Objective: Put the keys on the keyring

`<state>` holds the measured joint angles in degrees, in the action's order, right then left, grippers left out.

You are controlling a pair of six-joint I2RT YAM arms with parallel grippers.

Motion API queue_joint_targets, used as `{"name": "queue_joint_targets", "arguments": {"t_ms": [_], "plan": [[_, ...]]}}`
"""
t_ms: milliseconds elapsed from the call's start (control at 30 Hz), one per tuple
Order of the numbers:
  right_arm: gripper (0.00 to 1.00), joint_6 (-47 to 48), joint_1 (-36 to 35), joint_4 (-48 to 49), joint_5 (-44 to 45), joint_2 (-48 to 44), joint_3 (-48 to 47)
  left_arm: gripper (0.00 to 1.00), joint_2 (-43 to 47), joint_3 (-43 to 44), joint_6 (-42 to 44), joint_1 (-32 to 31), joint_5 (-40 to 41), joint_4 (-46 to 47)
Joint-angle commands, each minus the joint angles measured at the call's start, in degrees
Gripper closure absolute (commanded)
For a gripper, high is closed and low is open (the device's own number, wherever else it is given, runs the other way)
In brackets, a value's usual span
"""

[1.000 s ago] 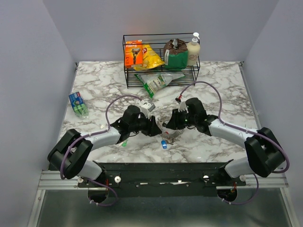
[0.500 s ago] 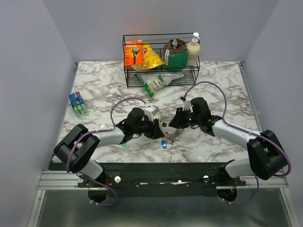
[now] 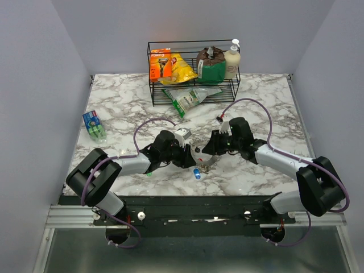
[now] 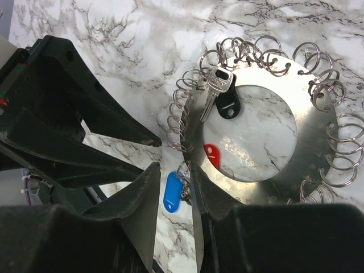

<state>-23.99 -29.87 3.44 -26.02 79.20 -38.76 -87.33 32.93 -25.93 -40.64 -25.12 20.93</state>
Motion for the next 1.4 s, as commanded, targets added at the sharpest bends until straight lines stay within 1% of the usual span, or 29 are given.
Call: {"name": "queue_joint_targets", "arguments": {"t_ms": [0, 200, 500, 733, 1033, 1200, 1367], "plan": [[0.64, -0.27, 0.51, 1.57, -1.4, 0.6, 0.97, 0.51, -0.47, -0.06, 1.41, -0.4, 1.57, 0.26], [0.64, -0.53, 0.51, 1.74, -1.4, 0.87, 1.06, 0.52, -1.35, -0.58, 1.32, -0.4, 3.06, 0.69], [0.64, -0.62, 0.6, 1.92, -1.4, 0.87, 1.5, 0.53, -2.76, -0.5, 1.32, -0.67, 2.8, 1.22], [0.64, -0.71, 0.6, 2.09, -1.31, 1.05, 1.59, 0.57, -4.25, 0.03, 1.32, -1.1, 3.15, 1.22], [0.64, -0.97, 0.6, 2.36, -1.58, 1.13, 1.85, 0.58, -3.91, 0.56, 1.41, -1.28, 3.15, 1.13], [0.64, -0.97, 0.6, 2.62, -1.84, 1.57, 1.85, 0.57, -1.71, 0.56, 1.06, -1.72, 3.68, 0.17], [0.64, -1.15, 0.6, 2.8, -2.37, 1.92, 1.85, 0.5, 1.02, 1.96, 1.15, -2.33, 5.25, -2.91]]}}
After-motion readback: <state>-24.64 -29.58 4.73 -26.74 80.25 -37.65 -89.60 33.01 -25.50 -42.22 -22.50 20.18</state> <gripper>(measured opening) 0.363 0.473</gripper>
